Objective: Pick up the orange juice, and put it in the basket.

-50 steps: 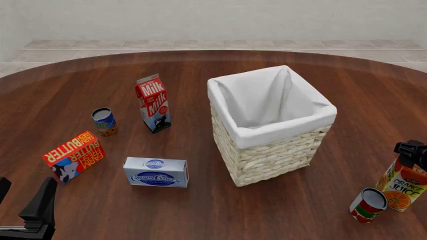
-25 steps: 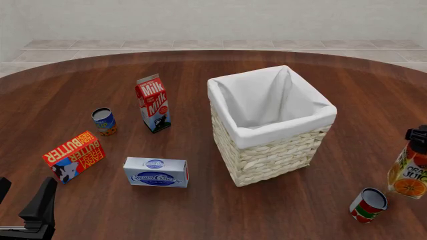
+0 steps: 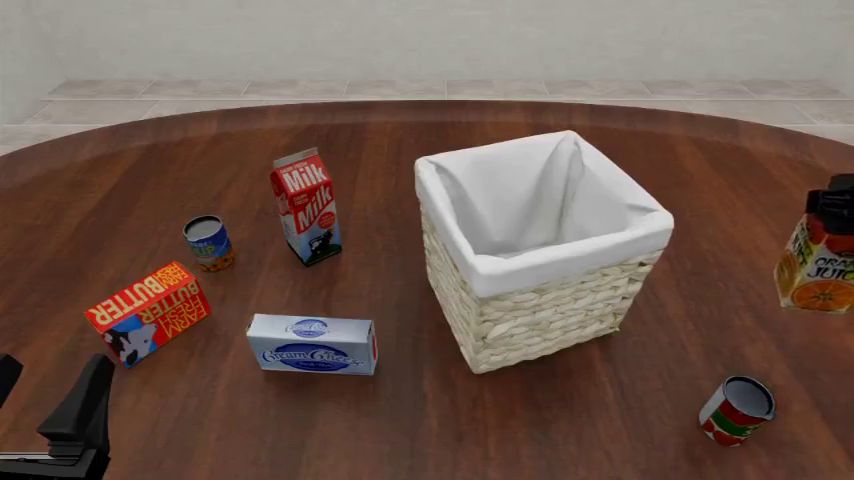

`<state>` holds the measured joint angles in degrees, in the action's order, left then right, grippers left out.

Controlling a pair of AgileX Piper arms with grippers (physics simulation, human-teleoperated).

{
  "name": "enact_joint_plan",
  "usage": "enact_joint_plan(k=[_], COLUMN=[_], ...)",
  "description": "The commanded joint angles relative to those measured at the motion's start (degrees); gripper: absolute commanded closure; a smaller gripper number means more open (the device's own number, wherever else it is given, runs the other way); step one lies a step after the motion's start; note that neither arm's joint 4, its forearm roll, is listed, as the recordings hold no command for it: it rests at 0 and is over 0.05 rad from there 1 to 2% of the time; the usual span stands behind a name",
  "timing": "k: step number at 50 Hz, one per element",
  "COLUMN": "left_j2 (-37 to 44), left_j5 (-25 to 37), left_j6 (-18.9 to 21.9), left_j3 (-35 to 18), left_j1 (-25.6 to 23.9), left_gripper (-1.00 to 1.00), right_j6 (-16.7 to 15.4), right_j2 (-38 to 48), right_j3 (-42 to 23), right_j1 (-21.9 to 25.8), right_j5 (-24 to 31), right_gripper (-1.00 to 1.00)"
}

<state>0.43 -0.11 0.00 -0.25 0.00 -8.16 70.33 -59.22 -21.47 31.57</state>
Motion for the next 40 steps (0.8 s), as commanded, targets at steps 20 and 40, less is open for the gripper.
enact_joint_plan(k=[20, 40], left_j2=[0.0, 0.0], left_j5=[0.0, 0.0], left_j6=[0.0, 0.0], left_j3=[0.0, 0.0], left_j1=[0.0, 0.0], left_gripper=[-1.0, -1.0], right_j6=[-9.54, -5.4], right_j2=[7.3, 7.58], right_j3=[-24.23, -32.73], right_j1=[14.83, 32.56], right_j5=[2.39, 0.3], right_gripper=[1.0, 1.0])
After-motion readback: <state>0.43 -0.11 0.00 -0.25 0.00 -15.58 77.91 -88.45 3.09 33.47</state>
